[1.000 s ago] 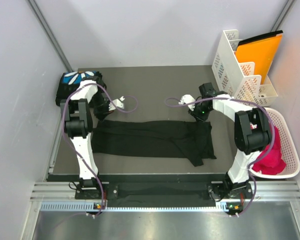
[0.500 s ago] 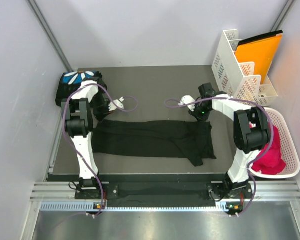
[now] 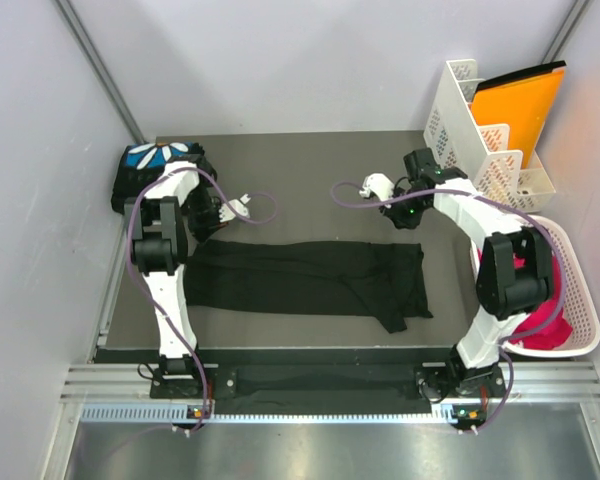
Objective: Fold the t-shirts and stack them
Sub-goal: Fold the tshirt
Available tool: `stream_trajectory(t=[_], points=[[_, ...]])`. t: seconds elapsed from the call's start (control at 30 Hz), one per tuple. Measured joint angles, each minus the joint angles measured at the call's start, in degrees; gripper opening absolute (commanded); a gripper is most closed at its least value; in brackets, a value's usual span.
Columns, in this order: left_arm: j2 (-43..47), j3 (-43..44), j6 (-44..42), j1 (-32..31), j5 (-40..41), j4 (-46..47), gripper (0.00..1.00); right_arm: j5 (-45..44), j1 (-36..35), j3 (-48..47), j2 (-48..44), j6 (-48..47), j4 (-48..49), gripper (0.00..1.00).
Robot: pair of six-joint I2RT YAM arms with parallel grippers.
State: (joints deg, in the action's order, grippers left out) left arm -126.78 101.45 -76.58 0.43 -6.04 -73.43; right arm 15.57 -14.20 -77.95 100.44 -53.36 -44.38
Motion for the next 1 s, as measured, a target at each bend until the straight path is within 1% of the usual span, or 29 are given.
stream_trajectory(t=[0.13,0.3,0.53,0.63,0.77,1.0], points=[[0.0,0.0,0.04,-0.04,0.13,0.02,0.0,1.92,0.0,-0.13,-0.83,-1.6,-4.61,0.09],[0.0,0.0,0.09,-0.07,0.39,0.11,0.0,2.03,0.0,0.87,-0.2,-3.48,-8.66,0.07],[0.0,0.0,0.17,-0.07,0.87,0.24,0.0,0.76,0.0,3.39,3.21,-3.85,-8.37,0.07],[0.0,0.0,0.24,-0.11,0.96,0.37,0.0,-0.09,0.0,3.3,5.84,-3.76,-7.39,0.03],[0.0,0.0,0.96,-0.11,1.01,0.79,0.0,-1.79,0.0,2.32,9.11,-2.78,-6.38,0.02],[0.81,-1.9,3.67,-0.24,2.75,3.85,0.0,-4.44,-0.02,2.03,9.35,-0.94,-4.37,0.0]])
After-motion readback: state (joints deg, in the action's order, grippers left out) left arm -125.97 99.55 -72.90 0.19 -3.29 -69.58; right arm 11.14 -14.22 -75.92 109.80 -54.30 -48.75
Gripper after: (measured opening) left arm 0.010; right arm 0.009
